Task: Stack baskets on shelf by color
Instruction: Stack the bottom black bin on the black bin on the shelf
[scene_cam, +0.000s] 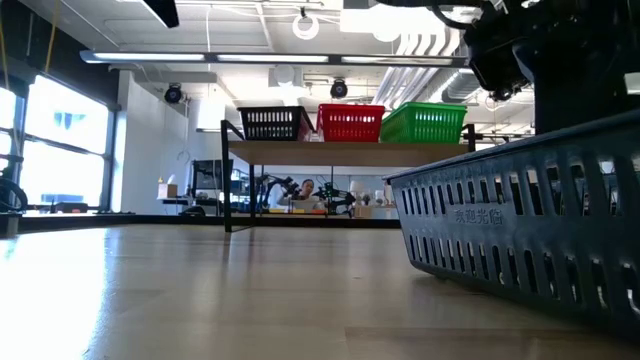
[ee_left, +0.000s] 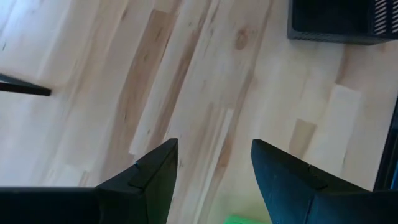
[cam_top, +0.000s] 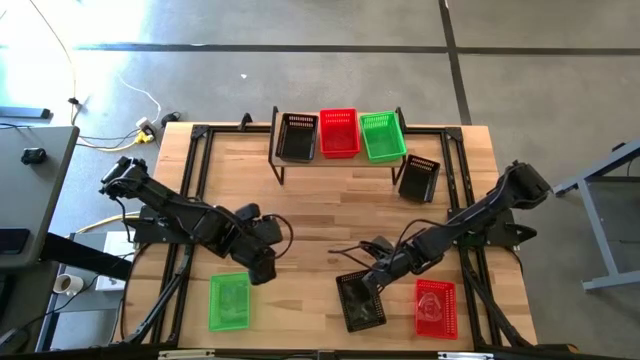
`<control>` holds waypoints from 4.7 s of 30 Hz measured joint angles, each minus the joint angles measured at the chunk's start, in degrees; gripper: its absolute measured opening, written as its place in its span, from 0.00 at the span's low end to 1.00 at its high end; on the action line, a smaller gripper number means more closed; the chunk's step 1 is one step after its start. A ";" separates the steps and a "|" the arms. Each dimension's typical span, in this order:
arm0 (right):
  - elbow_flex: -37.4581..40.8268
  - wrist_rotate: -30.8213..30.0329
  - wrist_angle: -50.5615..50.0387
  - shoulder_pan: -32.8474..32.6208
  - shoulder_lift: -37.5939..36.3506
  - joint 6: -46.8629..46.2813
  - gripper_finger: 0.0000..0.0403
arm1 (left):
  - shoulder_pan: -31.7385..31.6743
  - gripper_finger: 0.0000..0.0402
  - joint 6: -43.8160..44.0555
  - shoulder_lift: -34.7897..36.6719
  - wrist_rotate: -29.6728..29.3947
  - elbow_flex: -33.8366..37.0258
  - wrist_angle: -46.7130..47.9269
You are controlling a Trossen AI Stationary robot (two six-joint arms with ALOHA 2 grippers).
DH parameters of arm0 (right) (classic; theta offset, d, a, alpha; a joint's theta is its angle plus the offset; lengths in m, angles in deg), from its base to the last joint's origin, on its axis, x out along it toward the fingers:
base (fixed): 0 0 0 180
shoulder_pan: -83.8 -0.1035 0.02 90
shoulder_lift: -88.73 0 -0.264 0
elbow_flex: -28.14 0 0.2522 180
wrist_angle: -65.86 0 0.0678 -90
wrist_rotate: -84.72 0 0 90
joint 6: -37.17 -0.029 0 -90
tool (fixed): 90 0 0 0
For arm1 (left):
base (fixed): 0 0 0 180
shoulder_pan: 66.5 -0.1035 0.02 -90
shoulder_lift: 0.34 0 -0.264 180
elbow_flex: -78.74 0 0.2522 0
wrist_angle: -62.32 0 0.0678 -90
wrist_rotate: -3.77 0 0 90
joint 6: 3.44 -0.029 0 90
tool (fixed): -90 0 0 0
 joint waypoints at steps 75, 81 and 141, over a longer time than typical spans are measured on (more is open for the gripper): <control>-28.46 -18.40 5.70 25.10 4.75 14.40 0.00 | -0.06 0.49 -30.03 -0.02 -8.74 0.02 -16.53; -28.46 -18.34 6.96 25.18 4.75 12.92 0.00 | -0.10 0.49 -32.69 -1.35 -9.66 0.02 -14.78; -28.46 -6.19 13.51 32.17 -1.44 36.13 0.39 | -6.30 0.00 -39.57 0.71 -16.88 0.00 -5.24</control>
